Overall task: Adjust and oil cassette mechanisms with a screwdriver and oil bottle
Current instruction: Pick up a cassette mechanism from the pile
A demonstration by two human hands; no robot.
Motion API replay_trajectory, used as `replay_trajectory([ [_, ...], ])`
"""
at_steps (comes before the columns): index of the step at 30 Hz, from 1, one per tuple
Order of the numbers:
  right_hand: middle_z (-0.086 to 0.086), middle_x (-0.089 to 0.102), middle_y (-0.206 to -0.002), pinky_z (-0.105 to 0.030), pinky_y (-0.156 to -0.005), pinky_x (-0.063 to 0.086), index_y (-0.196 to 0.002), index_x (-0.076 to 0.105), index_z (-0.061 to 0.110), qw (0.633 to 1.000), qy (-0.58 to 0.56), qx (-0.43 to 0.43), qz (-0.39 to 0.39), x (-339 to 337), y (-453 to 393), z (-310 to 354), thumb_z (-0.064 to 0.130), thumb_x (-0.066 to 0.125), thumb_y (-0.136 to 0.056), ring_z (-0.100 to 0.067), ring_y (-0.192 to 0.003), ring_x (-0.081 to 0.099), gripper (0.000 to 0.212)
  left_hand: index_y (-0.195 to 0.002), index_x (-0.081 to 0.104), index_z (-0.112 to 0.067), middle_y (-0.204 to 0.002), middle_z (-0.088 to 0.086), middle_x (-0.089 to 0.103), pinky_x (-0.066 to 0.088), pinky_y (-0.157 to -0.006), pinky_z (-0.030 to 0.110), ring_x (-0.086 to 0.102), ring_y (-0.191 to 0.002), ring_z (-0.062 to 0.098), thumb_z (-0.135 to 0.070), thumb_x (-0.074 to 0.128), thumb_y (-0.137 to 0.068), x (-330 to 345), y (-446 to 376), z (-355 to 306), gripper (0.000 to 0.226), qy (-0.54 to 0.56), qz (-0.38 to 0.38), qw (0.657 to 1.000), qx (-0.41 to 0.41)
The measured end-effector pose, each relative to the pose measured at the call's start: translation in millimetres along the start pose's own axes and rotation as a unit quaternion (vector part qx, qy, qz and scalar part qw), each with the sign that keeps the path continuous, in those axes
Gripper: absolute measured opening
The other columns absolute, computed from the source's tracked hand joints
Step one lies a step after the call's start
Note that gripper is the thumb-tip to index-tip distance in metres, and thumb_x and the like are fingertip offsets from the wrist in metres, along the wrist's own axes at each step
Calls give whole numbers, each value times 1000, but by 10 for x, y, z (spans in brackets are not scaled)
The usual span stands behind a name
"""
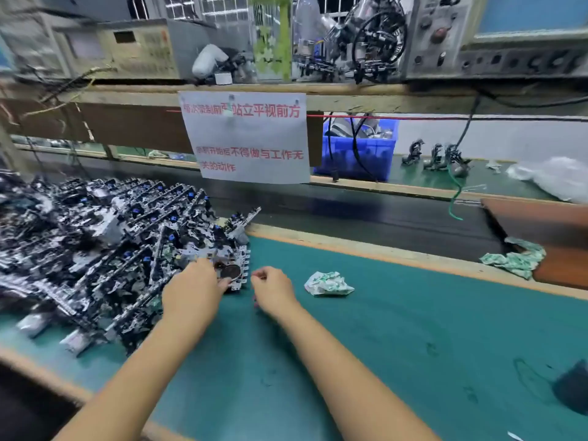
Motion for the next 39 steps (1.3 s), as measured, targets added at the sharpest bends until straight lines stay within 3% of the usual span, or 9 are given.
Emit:
replay_trajectory([
  [3,-18,58,-70,-43,-92,50,-74,53,8,996,-57,67,1,192,-245,-77,14,40,-95,-37,-93,65,25,-119,41,-3,-119,12,58,46,-86,33,60,-110,28,-46,39,-99,131,-79,38,48,-38,30,998,-43],
  [5,-12,54,-55,-42,-87,53,-72,49,5,993,-66,99,-7,246,-356,-101,18,41,-95,-38,-90,66,27,-119,42,-1,-118,13,60,48,-85,33,60,-110,28,-38,37,-102,200,-127,23,41,-29,33,998,-48],
  [10,-7,49,-57,-33,-50,52,-66,43,8,974,-172,148,-9,214,-492,-118,9,52,-93,-27,-50,58,28,-128,40,8,-123,15,55,48,-83,34,58,-113,30,-26,33,-104,357,-268,5,42,16,66,994,-84],
  [14,-4,51,-58,-25,-46,49,-68,46,11,967,-204,147,-35,175,-460,-153,5,54,-92,-18,-45,55,26,-127,32,11,-121,23,57,47,-82,36,58,-112,36,-34,50,-97,368,-228,-41,57,125,39,981,-145],
  [17,-2,53,-52,-22,-52,47,-79,57,13,976,-170,116,-75,71,-395,-180,10,55,-90,-12,-42,51,12,-132,27,13,-115,28,60,44,-81,41,56,-110,42,-31,58,-93,318,-201,-47,66,206,12,963,-174],
  [24,-1,58,-60,-23,-61,53,-79,60,5,969,-226,53,-84,-412,45,-171,7,57,-91,-8,-47,56,12,-106,40,-2,-88,21,65,34,-65,37,61,-88,40,-33,58,-93,149,-52,-181,38,282,-48,953,-99],
  [27,4,60,-52,-21,-57,54,-71,61,9,970,-221,24,-95,-667,386,-242,7,58,-90,-6,-44,57,20,-98,38,-11,-70,7,63,34,-62,37,61,-71,34,-37,59,-91,46,188,-310,34,326,-68,942,-45],
  [31,6,61,-48,-24,-55,55,-74,64,9,965,-219,11,-144,-984,955,-474,8,62,-88,-9,-45,58,14,-98,39,-18,-73,-17,51,43,-68,39,63,-57,26,-38,62,-88,-68,553,-633,32,393,-69,916,30],
  [39,-7,73,-72,-20,-52,54,-82,69,9,920,-317,80,-217,-1607,2088,-973,11,58,-91,-18,-56,67,15,-96,29,-35,-79,-9,70,46,-65,38,66,-71,24,-47,57,-83,-26,1133,-1519,34,437,-25,881,178],
])
Point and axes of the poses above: each hand's wrist, its own y-axis away from the middle knuckle, its own x-axis out of the palm, z = x × y, the point moved 4 cm from there along -y, towards the middle knuckle
